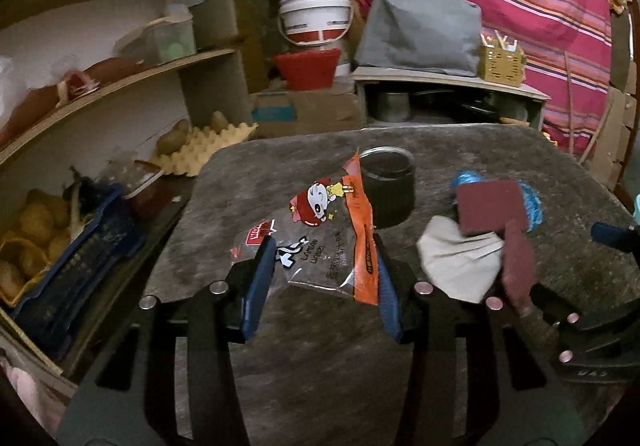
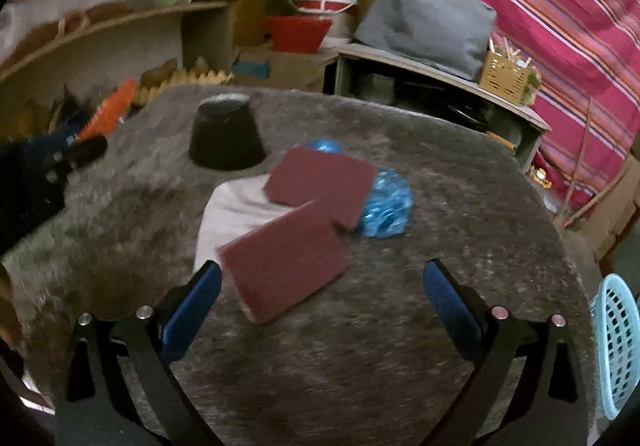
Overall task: Collect trash
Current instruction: 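Grasp the small maroon scouring pad with the right tool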
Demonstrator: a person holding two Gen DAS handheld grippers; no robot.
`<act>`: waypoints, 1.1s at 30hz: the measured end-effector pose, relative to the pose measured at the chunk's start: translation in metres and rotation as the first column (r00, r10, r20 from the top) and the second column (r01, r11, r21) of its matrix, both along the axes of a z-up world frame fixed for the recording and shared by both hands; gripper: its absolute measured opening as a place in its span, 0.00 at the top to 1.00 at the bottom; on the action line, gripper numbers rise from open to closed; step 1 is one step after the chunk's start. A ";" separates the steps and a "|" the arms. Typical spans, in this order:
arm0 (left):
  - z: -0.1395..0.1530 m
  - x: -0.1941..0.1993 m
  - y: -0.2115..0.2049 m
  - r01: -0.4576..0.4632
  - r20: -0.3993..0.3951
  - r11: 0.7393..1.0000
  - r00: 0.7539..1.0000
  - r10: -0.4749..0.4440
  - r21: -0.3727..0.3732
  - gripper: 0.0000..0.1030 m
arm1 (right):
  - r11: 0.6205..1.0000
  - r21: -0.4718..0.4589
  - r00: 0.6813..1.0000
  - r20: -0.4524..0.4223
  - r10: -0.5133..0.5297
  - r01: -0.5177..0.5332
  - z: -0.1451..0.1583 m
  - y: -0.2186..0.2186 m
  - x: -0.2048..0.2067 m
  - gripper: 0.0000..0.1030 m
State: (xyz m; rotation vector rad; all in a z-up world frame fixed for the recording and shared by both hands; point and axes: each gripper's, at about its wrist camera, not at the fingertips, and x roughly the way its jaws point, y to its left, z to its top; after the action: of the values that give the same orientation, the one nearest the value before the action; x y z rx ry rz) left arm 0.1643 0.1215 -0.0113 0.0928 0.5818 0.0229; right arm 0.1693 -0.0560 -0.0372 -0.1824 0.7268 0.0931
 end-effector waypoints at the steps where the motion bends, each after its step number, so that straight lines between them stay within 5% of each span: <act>1: -0.001 -0.002 0.007 -0.005 -0.006 1.000 1.000 0.005 -0.015 0.56 | 1.000 -0.013 1.000 -0.008 -0.001 0.001 -0.003 0.005 0.000 0.04; 11: -0.008 -0.007 0.037 -0.042 -0.031 0.998 0.999 0.041 -0.047 0.56 | 0.995 -0.080 0.997 -0.049 -0.067 0.063 -0.022 0.016 0.016 0.07; 21: -0.004 -0.005 0.036 -0.041 -0.021 0.998 0.999 0.041 -0.042 0.56 | 0.997 -0.043 0.997 -0.030 -0.064 0.063 -0.010 -0.003 0.012 0.42; 24: -0.003 -0.006 0.034 -0.038 -0.020 0.998 0.999 0.037 -0.045 0.56 | 0.994 -0.067 0.996 -0.021 -0.086 0.085 -0.008 -0.013 0.011 0.69; 33: 0.004 -0.008 0.018 -0.026 -0.004 0.999 1.000 0.025 -0.041 0.56 | 0.991 0.081 0.992 -0.072 -0.101 0.107 -0.005 -0.070 0.012 0.84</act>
State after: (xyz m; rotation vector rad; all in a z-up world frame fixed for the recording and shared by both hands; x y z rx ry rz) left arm 0.1563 0.1391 -0.0072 0.0456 0.5867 0.0355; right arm 0.1812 -0.1257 -0.0422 -0.0600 0.7968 0.0308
